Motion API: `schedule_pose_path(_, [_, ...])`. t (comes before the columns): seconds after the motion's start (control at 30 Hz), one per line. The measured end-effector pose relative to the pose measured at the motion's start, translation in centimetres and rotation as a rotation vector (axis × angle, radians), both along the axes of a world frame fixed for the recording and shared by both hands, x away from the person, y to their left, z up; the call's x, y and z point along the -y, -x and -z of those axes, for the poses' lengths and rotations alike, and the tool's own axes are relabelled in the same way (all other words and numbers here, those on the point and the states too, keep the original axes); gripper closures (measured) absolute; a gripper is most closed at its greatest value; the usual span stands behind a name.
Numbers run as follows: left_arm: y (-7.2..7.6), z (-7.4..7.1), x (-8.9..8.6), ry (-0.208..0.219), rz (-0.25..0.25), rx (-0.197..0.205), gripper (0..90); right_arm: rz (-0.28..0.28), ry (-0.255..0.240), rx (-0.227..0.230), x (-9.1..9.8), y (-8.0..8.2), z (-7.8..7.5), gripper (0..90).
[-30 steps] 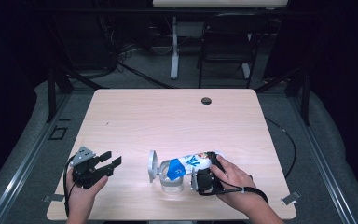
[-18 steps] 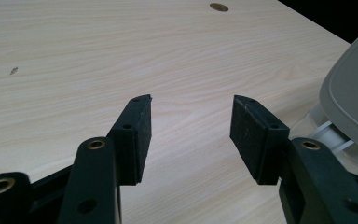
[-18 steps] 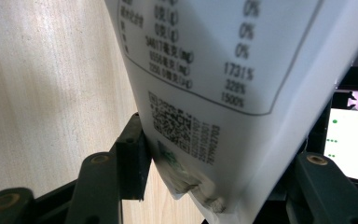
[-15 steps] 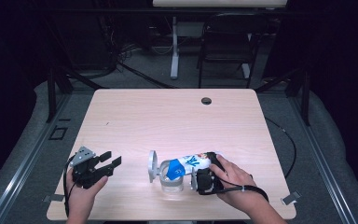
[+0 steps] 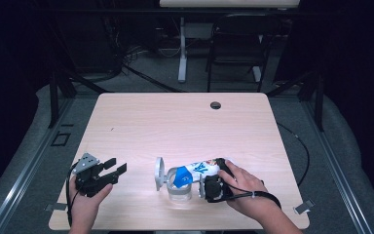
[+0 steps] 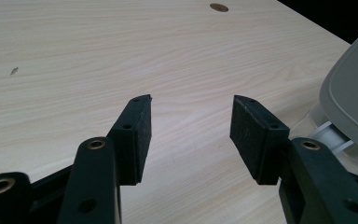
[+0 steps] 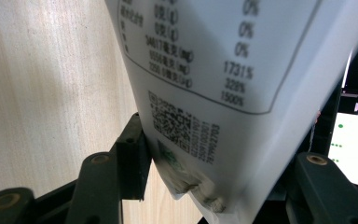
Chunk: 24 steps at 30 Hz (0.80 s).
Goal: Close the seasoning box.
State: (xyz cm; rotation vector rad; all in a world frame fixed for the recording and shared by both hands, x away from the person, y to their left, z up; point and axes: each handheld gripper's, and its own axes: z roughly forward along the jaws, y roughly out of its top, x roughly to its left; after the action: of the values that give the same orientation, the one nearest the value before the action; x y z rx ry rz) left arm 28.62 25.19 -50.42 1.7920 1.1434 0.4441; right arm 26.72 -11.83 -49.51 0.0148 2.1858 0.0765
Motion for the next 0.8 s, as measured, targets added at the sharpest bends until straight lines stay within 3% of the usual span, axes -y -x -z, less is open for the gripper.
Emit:
schedule_pose_path(0.23, [0.00, 0.00, -0.01, 0.001, 0.000, 0.000, 48.9, 0.005, 0.053, 0.012, -0.27, 0.15, -0.32, 46.7])
schedule_pose_path(0.8, [0.02, -0.03, 0.00, 0.004, -0.001, 0.003, 48.9, 0.002, 0.076, 0.017, -0.42, 0.08, -0.54, 46.8])
